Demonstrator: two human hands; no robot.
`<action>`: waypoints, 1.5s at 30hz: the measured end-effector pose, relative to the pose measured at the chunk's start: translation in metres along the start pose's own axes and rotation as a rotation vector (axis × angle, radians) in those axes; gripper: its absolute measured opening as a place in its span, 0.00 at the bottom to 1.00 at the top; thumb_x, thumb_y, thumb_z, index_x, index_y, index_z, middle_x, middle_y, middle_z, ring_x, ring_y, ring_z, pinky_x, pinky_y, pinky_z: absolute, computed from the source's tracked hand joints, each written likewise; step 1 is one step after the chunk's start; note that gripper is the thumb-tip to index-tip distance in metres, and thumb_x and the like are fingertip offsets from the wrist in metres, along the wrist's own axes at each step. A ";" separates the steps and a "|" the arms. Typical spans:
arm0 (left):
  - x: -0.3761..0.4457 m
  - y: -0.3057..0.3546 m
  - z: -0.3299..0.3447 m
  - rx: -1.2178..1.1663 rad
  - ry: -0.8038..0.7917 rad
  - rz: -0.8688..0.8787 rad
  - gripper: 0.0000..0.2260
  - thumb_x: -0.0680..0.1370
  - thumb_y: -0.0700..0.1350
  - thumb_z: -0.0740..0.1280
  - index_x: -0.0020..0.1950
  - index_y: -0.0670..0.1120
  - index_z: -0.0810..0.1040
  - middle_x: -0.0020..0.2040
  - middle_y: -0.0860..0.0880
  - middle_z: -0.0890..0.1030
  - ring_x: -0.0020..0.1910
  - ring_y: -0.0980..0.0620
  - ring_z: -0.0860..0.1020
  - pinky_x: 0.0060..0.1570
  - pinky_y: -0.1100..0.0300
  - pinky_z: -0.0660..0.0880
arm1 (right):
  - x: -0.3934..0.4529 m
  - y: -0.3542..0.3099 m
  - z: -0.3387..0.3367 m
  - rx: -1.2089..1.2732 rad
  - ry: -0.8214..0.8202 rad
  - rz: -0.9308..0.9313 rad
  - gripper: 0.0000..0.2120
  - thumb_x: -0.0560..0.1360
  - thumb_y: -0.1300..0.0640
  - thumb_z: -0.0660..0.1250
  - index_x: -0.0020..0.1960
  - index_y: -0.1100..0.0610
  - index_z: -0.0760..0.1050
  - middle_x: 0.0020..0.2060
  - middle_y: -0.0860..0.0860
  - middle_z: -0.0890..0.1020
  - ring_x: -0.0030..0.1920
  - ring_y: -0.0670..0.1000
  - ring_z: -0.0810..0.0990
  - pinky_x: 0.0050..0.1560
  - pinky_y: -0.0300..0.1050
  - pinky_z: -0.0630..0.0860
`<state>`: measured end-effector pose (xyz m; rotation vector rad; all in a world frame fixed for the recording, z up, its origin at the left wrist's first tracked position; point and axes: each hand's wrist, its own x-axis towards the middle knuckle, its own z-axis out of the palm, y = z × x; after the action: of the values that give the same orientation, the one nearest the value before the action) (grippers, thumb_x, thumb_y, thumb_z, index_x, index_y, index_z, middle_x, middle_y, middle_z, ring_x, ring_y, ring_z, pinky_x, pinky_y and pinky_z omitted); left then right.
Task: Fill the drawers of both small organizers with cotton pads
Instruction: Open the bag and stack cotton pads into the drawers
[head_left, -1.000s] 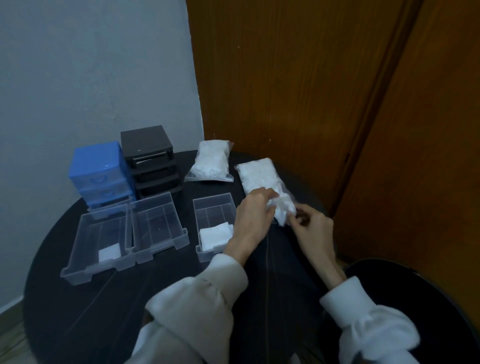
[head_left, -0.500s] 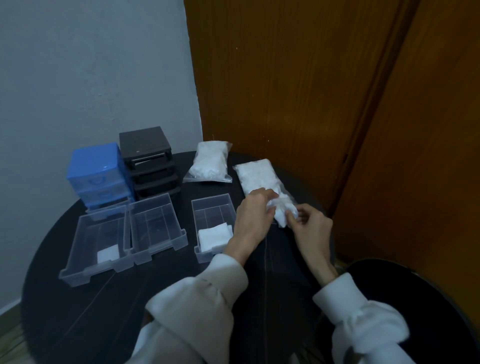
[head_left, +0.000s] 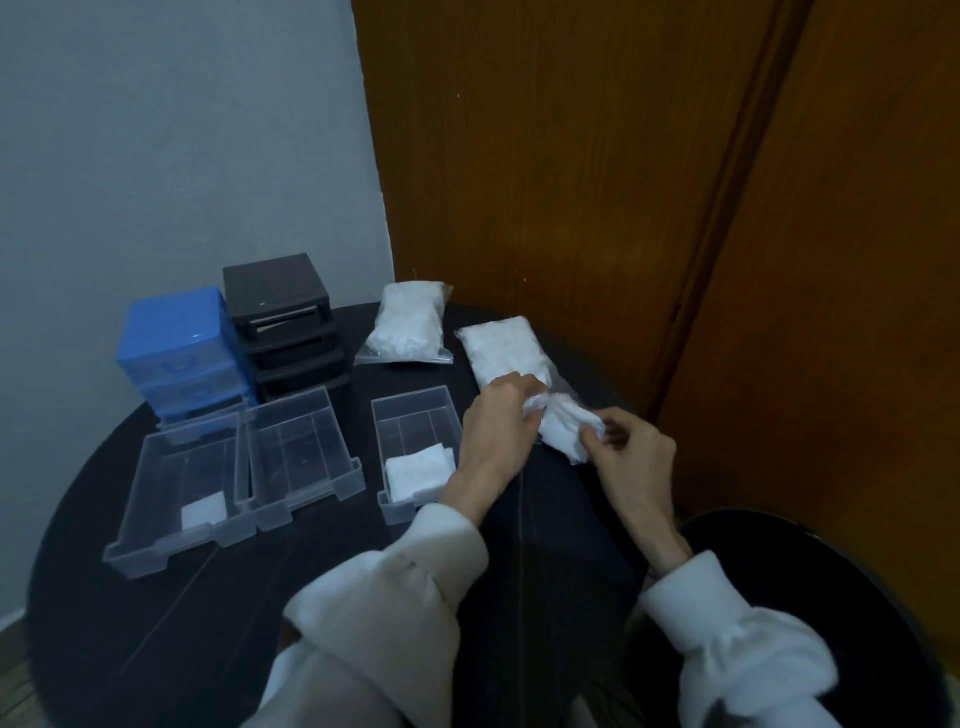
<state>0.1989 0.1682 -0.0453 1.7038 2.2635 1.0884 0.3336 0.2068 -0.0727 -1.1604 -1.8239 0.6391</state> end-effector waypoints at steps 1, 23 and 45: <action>0.000 -0.001 0.001 -0.010 -0.002 -0.005 0.12 0.76 0.40 0.65 0.59 0.47 0.78 0.56 0.47 0.80 0.54 0.47 0.77 0.52 0.54 0.74 | -0.001 0.000 -0.003 0.005 0.006 0.000 0.05 0.73 0.62 0.68 0.48 0.56 0.80 0.38 0.48 0.79 0.35 0.38 0.73 0.38 0.28 0.70; -0.054 -0.090 -0.096 0.116 0.081 -0.142 0.17 0.79 0.42 0.62 0.68 0.46 0.71 0.62 0.47 0.77 0.62 0.48 0.73 0.68 0.49 0.64 | 0.003 -0.076 0.048 0.185 -0.313 -0.032 0.10 0.79 0.60 0.60 0.60 0.56 0.70 0.48 0.50 0.73 0.45 0.43 0.73 0.40 0.29 0.70; -0.063 -0.097 -0.087 0.143 0.046 -0.232 0.20 0.82 0.48 0.57 0.74 0.48 0.62 0.75 0.51 0.63 0.73 0.56 0.60 0.69 0.60 0.60 | 0.010 -0.099 0.113 -0.196 -0.492 -0.295 0.03 0.77 0.61 0.63 0.49 0.56 0.71 0.43 0.52 0.76 0.43 0.49 0.75 0.45 0.44 0.75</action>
<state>0.1030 0.0610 -0.0588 1.4262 2.5454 0.9460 0.1880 0.1750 -0.0486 -0.8741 -2.4650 0.6185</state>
